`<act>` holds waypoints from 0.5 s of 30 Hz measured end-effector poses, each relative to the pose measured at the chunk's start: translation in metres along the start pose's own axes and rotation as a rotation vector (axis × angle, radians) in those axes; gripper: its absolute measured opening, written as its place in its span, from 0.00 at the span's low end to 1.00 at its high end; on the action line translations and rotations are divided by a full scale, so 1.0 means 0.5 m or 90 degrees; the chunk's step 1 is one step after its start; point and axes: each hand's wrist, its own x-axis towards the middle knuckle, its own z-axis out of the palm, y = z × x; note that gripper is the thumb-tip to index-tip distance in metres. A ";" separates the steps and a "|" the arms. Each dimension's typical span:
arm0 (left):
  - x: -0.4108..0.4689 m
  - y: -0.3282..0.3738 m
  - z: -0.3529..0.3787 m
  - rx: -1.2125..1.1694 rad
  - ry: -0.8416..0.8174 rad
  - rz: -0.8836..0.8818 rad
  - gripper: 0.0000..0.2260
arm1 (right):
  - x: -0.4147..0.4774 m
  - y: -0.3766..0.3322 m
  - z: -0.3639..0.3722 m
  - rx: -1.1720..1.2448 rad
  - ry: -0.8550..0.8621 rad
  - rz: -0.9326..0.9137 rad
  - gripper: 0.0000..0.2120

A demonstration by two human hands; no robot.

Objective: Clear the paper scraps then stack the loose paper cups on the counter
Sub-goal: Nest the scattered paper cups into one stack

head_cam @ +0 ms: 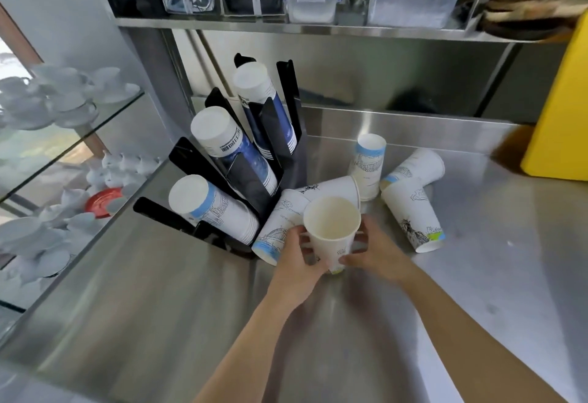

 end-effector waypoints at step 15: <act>-0.004 0.013 -0.038 0.050 -0.028 0.042 0.33 | -0.048 0.031 -0.012 0.036 0.050 0.019 0.45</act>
